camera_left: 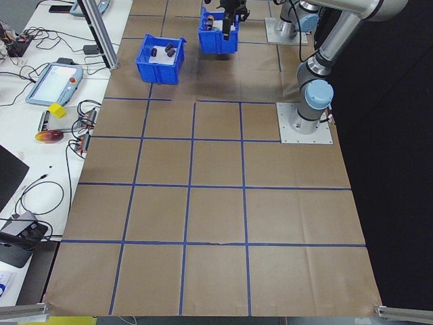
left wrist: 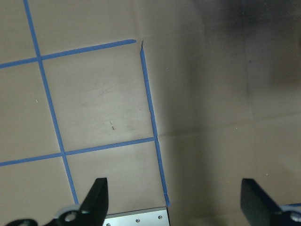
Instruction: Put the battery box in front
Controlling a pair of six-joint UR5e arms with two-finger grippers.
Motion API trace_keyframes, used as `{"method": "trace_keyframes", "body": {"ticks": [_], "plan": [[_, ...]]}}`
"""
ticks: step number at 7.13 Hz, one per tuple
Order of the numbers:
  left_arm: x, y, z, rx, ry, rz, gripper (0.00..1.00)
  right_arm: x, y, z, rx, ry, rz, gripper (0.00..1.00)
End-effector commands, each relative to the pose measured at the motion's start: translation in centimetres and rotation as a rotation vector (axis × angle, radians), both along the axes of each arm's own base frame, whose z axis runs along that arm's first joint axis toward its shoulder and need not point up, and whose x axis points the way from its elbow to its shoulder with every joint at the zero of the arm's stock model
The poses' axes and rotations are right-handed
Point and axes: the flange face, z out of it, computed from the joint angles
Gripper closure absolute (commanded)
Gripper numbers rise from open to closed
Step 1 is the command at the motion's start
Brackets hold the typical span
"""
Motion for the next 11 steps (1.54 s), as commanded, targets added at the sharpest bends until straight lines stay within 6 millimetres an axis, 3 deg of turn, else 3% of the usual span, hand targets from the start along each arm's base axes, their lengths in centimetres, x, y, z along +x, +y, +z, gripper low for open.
{"method": "trace_keyframes", "body": {"ticks": [1,3,8,9,10,11], "plan": [[0.3,-0.2,-1.1,-0.027,-0.002,0.003,0.01,6.2,1.9,-3.0,-0.040,-0.012,0.060,0.94],[0.3,0.0,-1.7,-0.073,-0.009,0.006,0.01,7.8,2.3,-4.5,-0.049,-0.011,0.099,0.94],[0.3,0.2,-1.8,-0.064,-0.015,-0.001,0.01,7.5,2.5,-5.4,-0.029,0.007,0.076,0.92],[0.3,0.2,-2.0,-0.060,-0.015,0.000,0.01,7.4,2.8,-5.8,-0.027,0.009,0.061,0.61],[0.4,0.2,-2.0,-0.060,-0.015,0.005,0.01,7.1,2.8,-6.3,-0.010,0.002,0.052,0.01],[0.4,0.3,-1.9,-0.060,-0.015,0.006,0.01,7.0,2.7,-6.0,-0.016,0.012,0.050,0.00]]}}
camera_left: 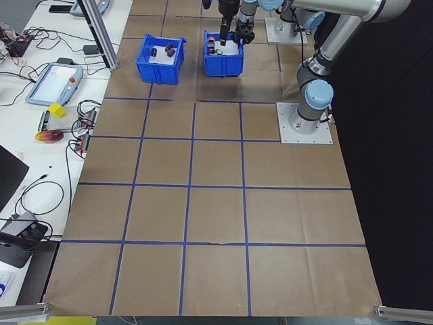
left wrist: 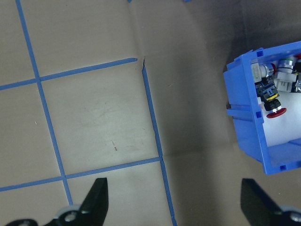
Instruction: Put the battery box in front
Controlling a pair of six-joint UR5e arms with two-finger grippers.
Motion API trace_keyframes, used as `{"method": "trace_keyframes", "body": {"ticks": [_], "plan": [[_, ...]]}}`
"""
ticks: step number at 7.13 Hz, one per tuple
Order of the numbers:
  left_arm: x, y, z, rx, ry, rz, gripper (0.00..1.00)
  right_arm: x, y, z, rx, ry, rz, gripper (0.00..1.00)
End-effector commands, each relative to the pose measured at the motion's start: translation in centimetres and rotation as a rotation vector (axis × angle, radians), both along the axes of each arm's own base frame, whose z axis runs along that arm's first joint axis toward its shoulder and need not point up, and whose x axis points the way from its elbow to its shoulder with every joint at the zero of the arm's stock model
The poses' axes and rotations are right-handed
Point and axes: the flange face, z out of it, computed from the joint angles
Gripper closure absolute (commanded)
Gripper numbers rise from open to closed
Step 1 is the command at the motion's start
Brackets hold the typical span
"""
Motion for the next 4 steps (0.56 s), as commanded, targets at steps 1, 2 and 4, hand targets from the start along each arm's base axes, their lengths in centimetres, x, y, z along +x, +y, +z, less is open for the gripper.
{"method": "trace_keyframes", "body": {"ticks": [1,2,4], "plan": [[0.0,0.2,0.1,-0.002,0.000,0.003,0.01,-0.2,-0.2,0.8,-0.010,-0.002,-0.008,0.00],[0.0,0.3,-0.2,0.004,0.000,0.003,0.01,0.0,-0.5,2.0,-0.017,-0.006,-0.008,0.00],[0.0,0.3,-0.3,0.006,0.000,0.001,0.01,-0.1,-1.5,6.7,0.047,0.036,-0.022,0.00]]}}
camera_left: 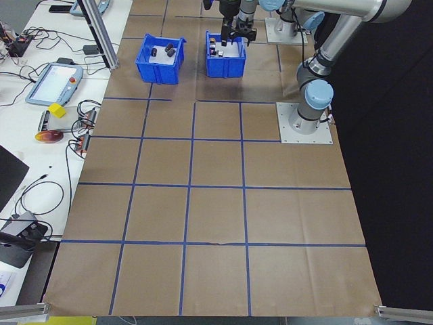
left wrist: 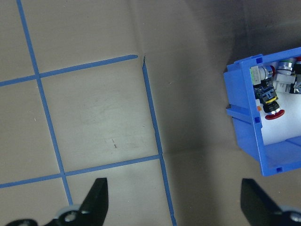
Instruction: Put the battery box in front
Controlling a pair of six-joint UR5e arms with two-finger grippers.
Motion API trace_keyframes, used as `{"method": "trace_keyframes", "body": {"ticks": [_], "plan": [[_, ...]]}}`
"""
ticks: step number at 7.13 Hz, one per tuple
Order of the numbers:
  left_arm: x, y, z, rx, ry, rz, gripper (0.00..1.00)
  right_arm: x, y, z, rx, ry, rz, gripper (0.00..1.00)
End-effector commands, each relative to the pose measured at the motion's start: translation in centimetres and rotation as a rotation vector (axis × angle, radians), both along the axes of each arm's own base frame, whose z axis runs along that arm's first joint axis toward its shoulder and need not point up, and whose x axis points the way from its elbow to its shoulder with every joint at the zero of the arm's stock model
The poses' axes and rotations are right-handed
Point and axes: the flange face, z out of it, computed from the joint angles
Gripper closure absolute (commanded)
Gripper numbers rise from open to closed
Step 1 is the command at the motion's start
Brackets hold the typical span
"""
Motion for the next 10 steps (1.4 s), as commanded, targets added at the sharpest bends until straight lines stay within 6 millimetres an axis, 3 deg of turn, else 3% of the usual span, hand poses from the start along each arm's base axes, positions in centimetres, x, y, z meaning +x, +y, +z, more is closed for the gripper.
{"method": "trace_keyframes", "body": {"ticks": [1,2,3,6,8,10], "plan": [[0.0,0.0,-0.1,0.001,0.000,-0.001,0.01,-0.5,-1.4,4.1,0.046,0.033,-0.027,0.00],[0.0,0.0,-0.1,0.001,0.000,-0.002,0.01,-2.3,-3.4,4.5,0.036,0.026,-0.096,0.00],[0.0,0.0,-0.1,0.001,0.000,-0.002,0.01,-5.5,-6.2,4.6,0.028,0.021,-0.210,0.00],[0.0,0.0,-0.1,0.002,0.000,-0.005,0.01,-15.2,-12.4,9.4,-0.077,-0.044,-0.563,0.00],[0.0,0.0,-0.1,0.001,0.000,-0.008,0.01,-19.1,-14.9,12.4,-0.155,-0.074,-0.893,0.00],[0.0,0.0,-0.1,0.002,0.000,-0.008,0.01,-21.3,-16.6,16.1,-0.259,-0.137,-1.264,0.00]]}}
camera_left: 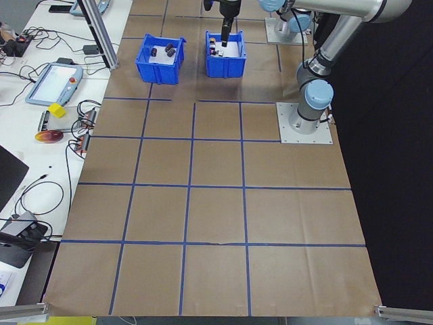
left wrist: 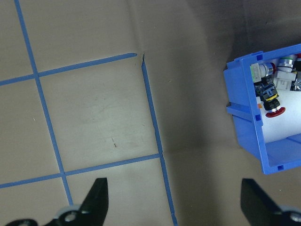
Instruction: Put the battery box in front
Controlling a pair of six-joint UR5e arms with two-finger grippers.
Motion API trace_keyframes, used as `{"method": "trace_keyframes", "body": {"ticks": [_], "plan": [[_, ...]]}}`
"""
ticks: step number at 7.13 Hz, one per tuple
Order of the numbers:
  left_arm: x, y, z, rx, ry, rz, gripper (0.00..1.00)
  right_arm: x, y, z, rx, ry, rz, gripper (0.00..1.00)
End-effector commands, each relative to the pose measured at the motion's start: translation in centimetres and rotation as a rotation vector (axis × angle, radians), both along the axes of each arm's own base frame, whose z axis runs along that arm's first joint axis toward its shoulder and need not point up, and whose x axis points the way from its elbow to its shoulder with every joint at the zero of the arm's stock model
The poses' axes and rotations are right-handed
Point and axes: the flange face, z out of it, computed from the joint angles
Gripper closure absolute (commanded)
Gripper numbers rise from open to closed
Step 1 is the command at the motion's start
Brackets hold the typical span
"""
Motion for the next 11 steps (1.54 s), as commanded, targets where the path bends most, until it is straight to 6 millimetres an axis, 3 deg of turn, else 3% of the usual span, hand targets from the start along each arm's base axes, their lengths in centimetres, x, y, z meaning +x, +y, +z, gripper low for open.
{"method": "trace_keyframes", "body": {"ticks": [1,4,11], "plan": [[0.0,0.0,0.0,0.001,0.000,-0.001,0.01,-2.2,-1.6,3.3,-0.096,-0.058,-0.344,0.00],[0.0,0.1,-0.2,0.006,0.000,-0.003,0.01,-3.0,-0.7,2.7,0.005,-0.118,-0.505,0.00],[0.0,0.2,-0.7,0.015,0.000,-0.001,0.01,-2.4,-0.4,2.7,0.017,-0.172,-0.505,0.00]]}}
